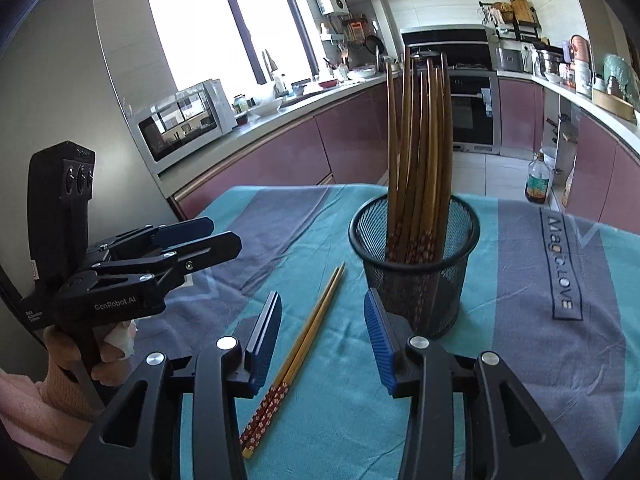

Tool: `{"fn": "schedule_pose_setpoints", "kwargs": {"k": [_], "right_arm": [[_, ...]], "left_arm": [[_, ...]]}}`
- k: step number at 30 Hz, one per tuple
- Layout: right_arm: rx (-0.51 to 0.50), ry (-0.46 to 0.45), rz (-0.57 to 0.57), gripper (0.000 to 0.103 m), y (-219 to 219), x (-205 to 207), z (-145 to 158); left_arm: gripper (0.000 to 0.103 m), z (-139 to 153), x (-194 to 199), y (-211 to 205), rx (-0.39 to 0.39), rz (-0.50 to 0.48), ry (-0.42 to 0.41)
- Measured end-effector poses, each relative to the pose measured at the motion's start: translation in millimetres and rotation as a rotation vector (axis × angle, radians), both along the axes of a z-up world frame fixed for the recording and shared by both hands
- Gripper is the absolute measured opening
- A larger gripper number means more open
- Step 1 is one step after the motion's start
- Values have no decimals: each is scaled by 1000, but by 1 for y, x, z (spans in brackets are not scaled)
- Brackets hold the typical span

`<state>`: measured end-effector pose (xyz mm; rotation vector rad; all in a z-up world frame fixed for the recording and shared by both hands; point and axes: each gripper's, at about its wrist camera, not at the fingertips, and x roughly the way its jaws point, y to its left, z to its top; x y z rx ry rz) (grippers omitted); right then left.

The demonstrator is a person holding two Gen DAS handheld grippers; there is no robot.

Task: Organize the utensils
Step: 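Move both grippers back down to the last chopsticks on the cloth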

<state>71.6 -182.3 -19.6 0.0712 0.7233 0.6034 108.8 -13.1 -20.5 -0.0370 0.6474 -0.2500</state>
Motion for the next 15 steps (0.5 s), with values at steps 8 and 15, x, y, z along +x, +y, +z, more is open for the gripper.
{"fn": "schedule_pose_setpoints", "kwargs": {"k": [8,15], "right_arm": [[7,102,-17,41,5,2,-35],[15,134,-54,44,-4,3,-44]], "left_arm": [[69,-51,-7,-5,10,-32,132],[69,-78,-1,-30,17,-69,214]]}}
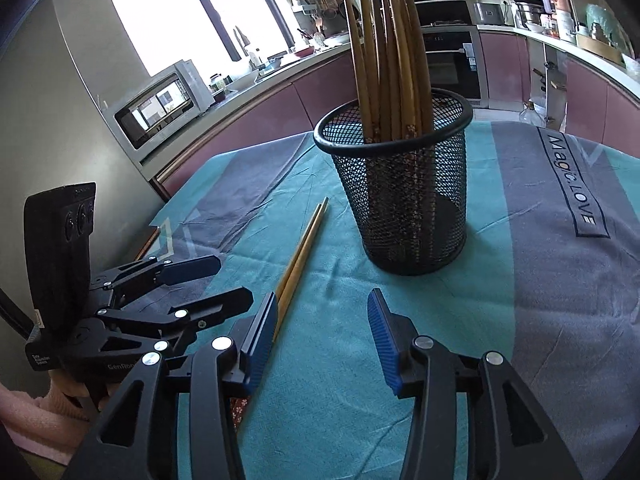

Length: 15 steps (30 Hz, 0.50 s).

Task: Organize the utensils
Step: 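Move both grippers back down to the last chopsticks on the cloth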

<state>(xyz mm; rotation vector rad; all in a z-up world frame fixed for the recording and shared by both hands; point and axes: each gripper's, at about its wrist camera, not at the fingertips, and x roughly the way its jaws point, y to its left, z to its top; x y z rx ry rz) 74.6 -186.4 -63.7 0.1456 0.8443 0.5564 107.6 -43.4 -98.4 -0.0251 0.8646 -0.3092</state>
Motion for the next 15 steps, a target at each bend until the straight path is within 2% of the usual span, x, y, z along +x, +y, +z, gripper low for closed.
{"fn": "schedule_pose_setpoints", "kwargs": {"k": [6,15], "right_arm": [[-1,14,-5,45,-1,0,-6],[-5,21,8,45,3,2,-8]], "left_arm": [[66,-14,6,-13,22,-10,33],[65,-16,8,-19,58,-19,29]]}}
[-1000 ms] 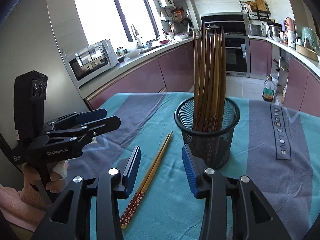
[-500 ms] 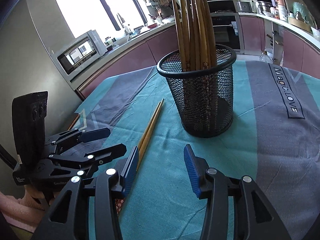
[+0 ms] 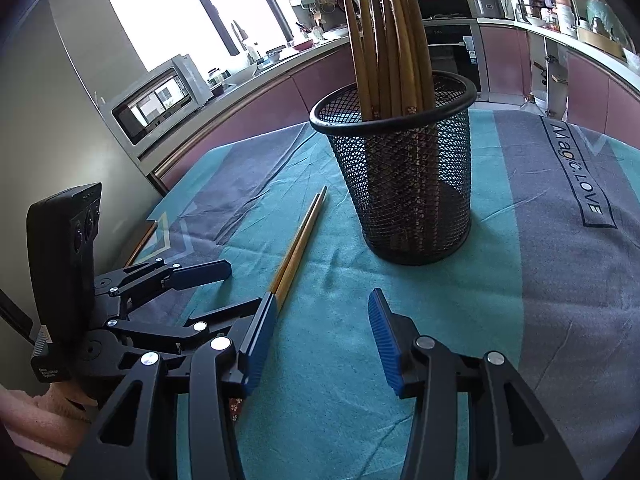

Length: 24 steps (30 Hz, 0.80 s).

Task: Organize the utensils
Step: 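Move both grippers back down to the last chopsticks on the cloth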

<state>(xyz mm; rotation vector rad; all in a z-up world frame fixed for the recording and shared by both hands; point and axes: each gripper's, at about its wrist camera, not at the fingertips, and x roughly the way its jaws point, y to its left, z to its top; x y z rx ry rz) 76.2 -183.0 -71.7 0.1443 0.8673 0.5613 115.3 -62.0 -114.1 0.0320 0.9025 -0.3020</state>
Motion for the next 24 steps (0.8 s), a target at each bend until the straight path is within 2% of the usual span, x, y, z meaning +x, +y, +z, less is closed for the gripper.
{"fn": "schedule_pose_setpoints", "kwargs": {"k": [8,10,12,16,24], "right_arm": [[-9,3,0,45,4,1,-1],[-12,2,1,45,4,2,-1],[-13,1,1,45,6,3,-1],[-12,1,5,45,9,4,-1],[-23,2,11,45,13,9,-1]], "left_arm": [[56,0,0,8,23,31,-3],[57,1,1,13,-30,26,10],[57,3,0,12,-50,16,3],[57,1,-2,1,-41,-31,2],[51,-4,-2,1,-29,-31,9]]}}
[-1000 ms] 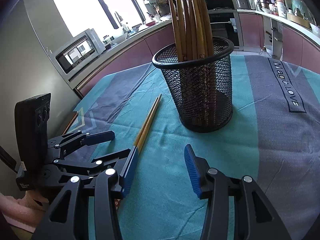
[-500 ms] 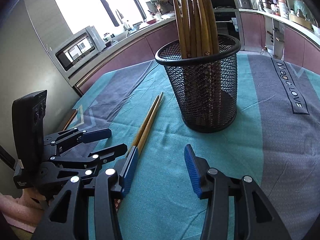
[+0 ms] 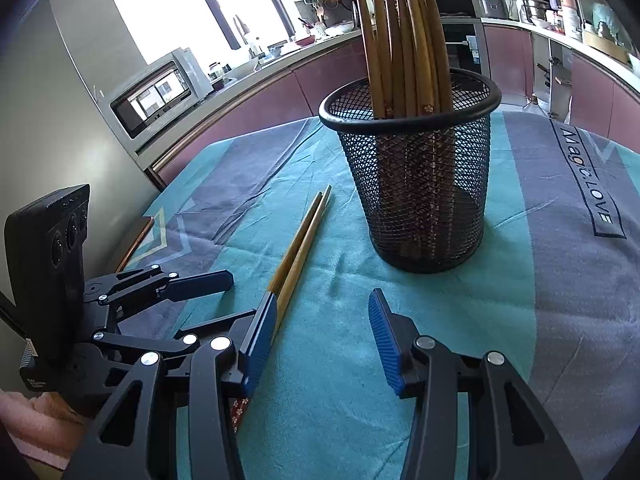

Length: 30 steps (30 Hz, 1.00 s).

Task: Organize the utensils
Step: 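Move both grippers back down to the last chopsticks on the cloth, then grasp a chopstick with the left gripper while the right grasps the other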

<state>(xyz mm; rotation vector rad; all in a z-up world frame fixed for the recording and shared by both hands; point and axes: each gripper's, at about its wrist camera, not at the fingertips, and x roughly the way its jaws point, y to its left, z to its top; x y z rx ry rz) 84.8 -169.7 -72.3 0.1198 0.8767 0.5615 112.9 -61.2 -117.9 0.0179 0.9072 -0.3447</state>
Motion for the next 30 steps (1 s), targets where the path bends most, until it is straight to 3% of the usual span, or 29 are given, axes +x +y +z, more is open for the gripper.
{"fn": "schedule_pose_setpoints", "kwargs": {"k": [9,12,21,30], "right_arm": [[-82,-34,48,44,32,13,1],[-109,-26,62,35,43,21,-3],[-207,-47,69,23,60,25,-9],[-230,-41,76,12,50,21,-8]], "left_arm": [[44,-2,-3,10,-28,7,10],[41,-2,-4,12,-33,11,10],[40,-3,-5,13,-47,11,11],[34,-2,-9,12,-56,7,13]]}}
